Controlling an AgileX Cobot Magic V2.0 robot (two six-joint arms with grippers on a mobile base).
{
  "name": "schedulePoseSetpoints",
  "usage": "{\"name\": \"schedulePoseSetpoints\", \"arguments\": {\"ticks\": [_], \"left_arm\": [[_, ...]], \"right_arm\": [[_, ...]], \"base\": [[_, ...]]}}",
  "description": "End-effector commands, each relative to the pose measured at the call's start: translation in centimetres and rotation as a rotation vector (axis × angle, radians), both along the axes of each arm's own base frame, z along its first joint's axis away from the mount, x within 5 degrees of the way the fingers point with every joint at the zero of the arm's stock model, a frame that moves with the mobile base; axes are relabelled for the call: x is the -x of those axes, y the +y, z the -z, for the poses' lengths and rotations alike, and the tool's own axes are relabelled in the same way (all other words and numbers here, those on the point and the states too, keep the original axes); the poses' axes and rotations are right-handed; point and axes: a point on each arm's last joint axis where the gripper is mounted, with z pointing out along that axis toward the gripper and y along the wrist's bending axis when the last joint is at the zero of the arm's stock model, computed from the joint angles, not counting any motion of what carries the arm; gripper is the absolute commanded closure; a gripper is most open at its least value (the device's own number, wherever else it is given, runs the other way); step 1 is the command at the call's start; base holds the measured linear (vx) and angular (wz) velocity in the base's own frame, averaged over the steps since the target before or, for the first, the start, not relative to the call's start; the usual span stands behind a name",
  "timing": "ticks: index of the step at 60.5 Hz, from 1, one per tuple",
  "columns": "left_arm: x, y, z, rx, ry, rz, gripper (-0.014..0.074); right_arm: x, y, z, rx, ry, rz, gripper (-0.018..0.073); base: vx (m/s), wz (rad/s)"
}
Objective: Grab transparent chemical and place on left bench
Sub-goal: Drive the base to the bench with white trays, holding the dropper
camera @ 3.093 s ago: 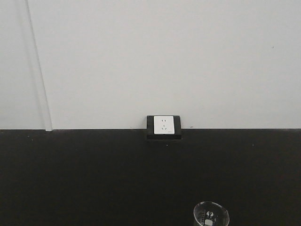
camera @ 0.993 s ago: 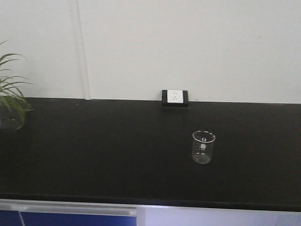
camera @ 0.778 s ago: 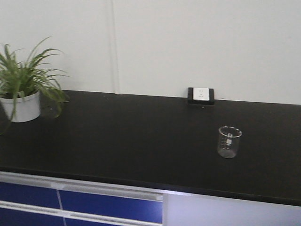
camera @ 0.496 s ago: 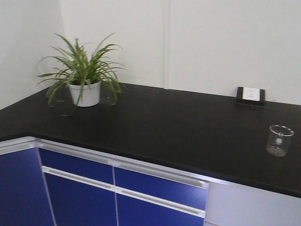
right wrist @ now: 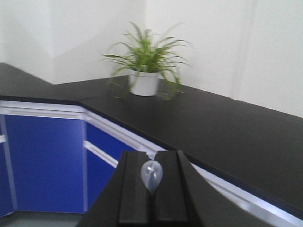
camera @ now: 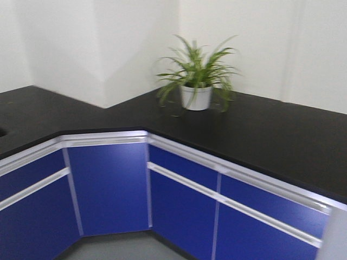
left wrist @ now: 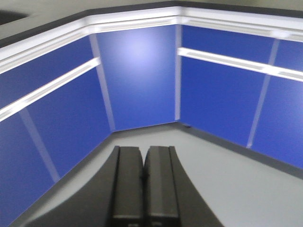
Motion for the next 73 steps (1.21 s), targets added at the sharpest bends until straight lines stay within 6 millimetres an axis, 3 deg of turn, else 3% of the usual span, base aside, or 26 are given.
{"name": "schedulePoseSetpoints", "arguments": {"ticks": [1, 44, 73], "left_arm": [[0.15, 0.02, -0.27, 0.014, -0.081, 0.001, 0.0600], [0.15, 0.02, -0.27, 0.014, -0.081, 0.001, 0.0600], [0.15, 0.02, -0.27, 0.014, -0.081, 0.001, 0.0600]], "right_arm": [[0.01, 0.22, -1.24, 0.007, -0.049, -0.025, 0.0562], [0.01, 0.22, -1.24, 0.008, -0.049, -0.025, 0.0562], [0.01, 0.22, -1.24, 0.008, -0.049, -0.025, 0.0562]], "base": [[-0.20, 0.65], [-0.18, 0.68], [-0.11, 0.44]]}}
